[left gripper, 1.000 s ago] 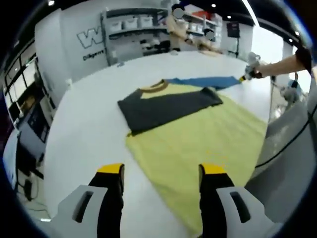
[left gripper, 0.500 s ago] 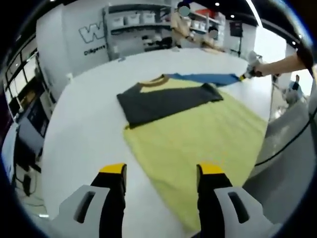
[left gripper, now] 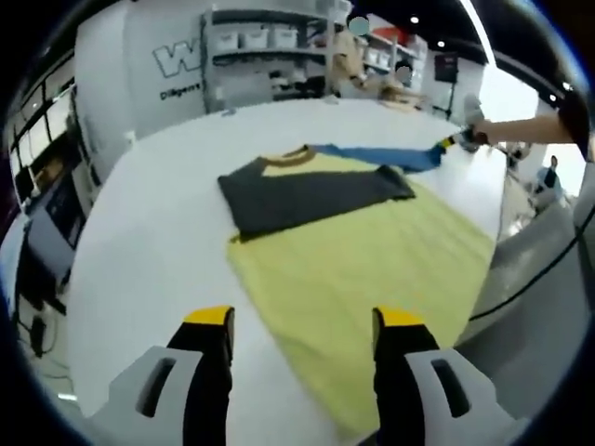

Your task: Fold the garment on the visible template until the final outline fits inside the template.

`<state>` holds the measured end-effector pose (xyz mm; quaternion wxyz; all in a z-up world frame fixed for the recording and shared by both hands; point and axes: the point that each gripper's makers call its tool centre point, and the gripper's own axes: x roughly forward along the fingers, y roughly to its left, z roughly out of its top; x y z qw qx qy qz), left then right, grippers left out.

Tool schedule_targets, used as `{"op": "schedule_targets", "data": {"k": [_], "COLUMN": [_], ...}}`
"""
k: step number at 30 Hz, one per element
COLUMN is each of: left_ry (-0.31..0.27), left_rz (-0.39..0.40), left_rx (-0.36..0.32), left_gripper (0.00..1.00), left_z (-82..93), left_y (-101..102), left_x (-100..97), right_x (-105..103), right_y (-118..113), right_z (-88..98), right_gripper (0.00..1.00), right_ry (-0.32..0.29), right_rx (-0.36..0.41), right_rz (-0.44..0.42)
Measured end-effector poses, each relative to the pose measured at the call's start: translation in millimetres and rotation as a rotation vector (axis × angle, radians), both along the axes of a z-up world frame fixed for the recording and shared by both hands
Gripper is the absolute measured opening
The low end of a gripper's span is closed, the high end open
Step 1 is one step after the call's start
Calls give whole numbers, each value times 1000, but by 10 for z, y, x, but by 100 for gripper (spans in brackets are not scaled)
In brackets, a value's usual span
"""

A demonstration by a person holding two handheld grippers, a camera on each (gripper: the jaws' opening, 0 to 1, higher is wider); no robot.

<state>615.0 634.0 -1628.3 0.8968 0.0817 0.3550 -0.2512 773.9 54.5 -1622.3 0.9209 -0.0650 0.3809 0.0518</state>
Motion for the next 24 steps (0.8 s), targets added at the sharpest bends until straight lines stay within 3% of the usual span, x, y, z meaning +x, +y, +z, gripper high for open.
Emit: {"op": "schedule_targets", "data": {"k": [8, 15, 17, 19, 24], "left_ry": [-18, -37, -42, -44, -48], "left_rz": [-4, 36, 41, 45, 61], "left_rx": [2, -27, -35, -24, -26], "left_gripper": [59, 60, 60, 60, 60], "left_z": [33, 56, 68, 56, 42], "left_y": [13, 47, 19, 49, 117], "left_x": [-5, 32, 30, 23, 16], "right_x": [327, 519, 581, 708, 845], "right_y": [372, 668, 828, 1203, 1793], "right_z": [440, 680, 817, 1057, 1329], "right_gripper": [0, 0, 0, 0, 0], "right_ry": [-99, -159, -174, -215, -275], "right_rx": [27, 64, 53, 71, 100], "right_rz": [81, 146, 197, 277, 394]}}
